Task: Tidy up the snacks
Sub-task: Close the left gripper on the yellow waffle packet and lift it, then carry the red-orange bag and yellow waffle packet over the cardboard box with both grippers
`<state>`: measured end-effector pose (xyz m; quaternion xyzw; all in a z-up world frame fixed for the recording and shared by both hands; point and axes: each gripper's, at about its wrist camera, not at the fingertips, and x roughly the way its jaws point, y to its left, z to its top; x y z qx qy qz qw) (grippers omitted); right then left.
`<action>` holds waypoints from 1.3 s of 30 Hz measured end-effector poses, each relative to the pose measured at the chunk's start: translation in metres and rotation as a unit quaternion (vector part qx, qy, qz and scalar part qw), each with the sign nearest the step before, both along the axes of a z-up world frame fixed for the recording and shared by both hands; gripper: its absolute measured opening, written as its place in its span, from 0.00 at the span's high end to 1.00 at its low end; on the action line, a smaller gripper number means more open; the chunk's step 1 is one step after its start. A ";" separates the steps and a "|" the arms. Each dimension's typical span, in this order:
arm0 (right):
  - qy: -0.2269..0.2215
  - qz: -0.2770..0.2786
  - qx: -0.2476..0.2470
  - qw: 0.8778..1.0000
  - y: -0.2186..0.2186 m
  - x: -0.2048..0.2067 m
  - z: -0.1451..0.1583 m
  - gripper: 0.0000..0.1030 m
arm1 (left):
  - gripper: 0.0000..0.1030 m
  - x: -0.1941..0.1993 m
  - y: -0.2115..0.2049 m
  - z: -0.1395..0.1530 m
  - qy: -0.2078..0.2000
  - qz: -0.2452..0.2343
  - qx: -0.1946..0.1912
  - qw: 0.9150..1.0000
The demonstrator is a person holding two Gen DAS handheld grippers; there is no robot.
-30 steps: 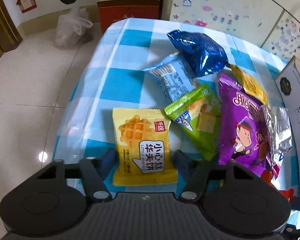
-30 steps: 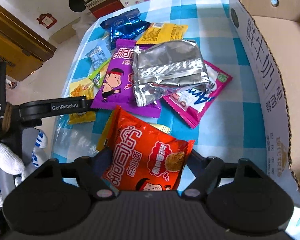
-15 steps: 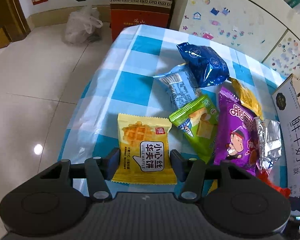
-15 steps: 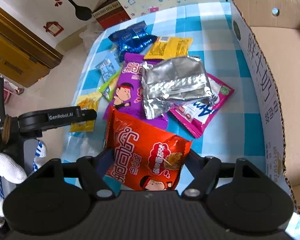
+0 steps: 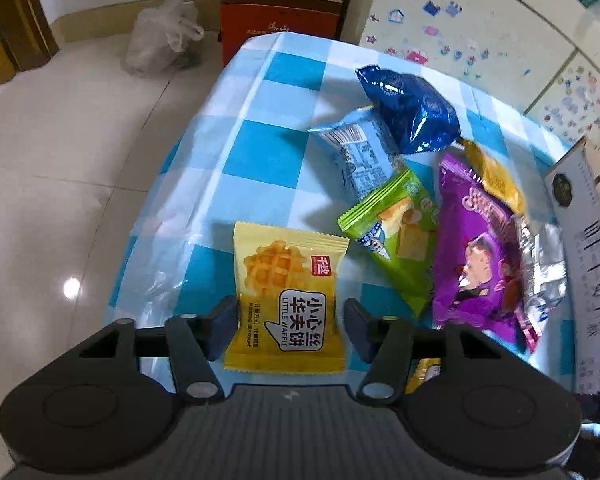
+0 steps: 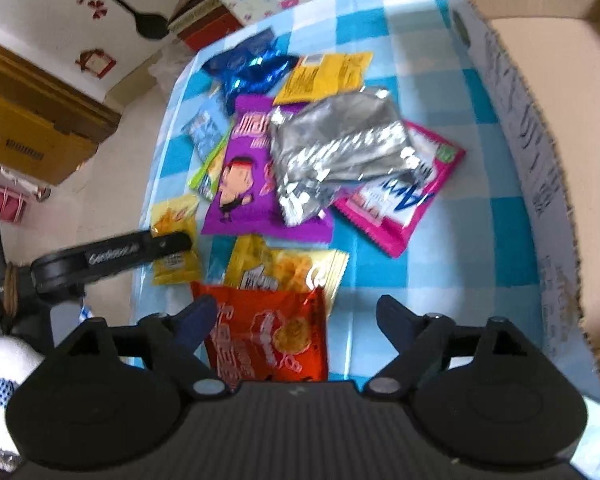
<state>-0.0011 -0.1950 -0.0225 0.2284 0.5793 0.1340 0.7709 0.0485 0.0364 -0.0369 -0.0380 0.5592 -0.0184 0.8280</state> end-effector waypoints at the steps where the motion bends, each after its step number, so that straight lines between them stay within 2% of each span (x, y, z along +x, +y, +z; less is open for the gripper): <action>1: 0.002 0.007 -0.001 1.000 0.003 -0.001 -0.001 0.13 | 0.32 0.001 -0.002 -0.003 0.001 -0.001 0.006 1.000; 2: 0.004 0.015 -0.005 1.000 0.007 -0.002 -0.002 0.13 | 0.31 0.002 -0.003 -0.007 0.004 -0.003 0.011 1.000; 4: 0.007 0.025 -0.021 0.999 0.016 -0.005 -0.005 0.12 | 0.20 0.002 -0.008 -0.011 -0.005 -0.012 0.032 0.999; 6: 0.008 0.028 -0.041 0.999 0.023 -0.008 -0.007 0.11 | 0.15 0.002 -0.010 -0.012 -0.012 -0.015 0.047 0.999; 11: 0.013 0.042 -0.045 0.998 0.041 -0.014 -0.014 0.08 | 0.15 0.005 -0.007 -0.013 -0.009 -0.006 0.037 0.999; 15: -0.002 0.044 -0.074 0.996 0.054 -0.018 -0.015 0.04 | 0.23 0.003 -0.011 -0.011 -0.018 -0.018 0.039 0.999; 17: -0.011 0.048 -0.084 0.995 0.057 -0.020 -0.014 0.05 | 0.35 0.001 -0.015 -0.010 -0.026 -0.031 0.037 0.998; 18: -0.015 0.048 -0.091 0.995 0.058 -0.021 -0.013 0.10 | 0.43 0.000 -0.017 -0.008 -0.027 -0.037 0.031 0.998; 19: -0.017 0.049 -0.100 0.994 0.057 -0.021 -0.012 0.19 | 0.45 -0.001 -0.018 -0.007 -0.028 -0.039 0.031 0.998; 21: -0.029 0.052 -0.103 0.993 0.055 -0.022 -0.007 0.33 | 0.46 -0.002 -0.018 -0.006 -0.027 -0.038 0.028 0.999; 28: -0.029 0.053 -0.103 0.993 0.044 -0.025 -0.003 0.34 | 0.46 -0.010 -0.010 0.006 -0.038 -0.027 0.026 0.999; 33: -0.040 0.026 -0.093 0.995 0.029 -0.030 0.010 0.34 | 0.46 -0.025 -0.005 0.019 -0.051 -0.011 0.010 0.999; 39: -0.060 -0.005 -0.065 0.996 0.011 -0.037 0.026 0.34 | 0.46 -0.049 -0.008 0.035 -0.091 -0.008 0.021 0.996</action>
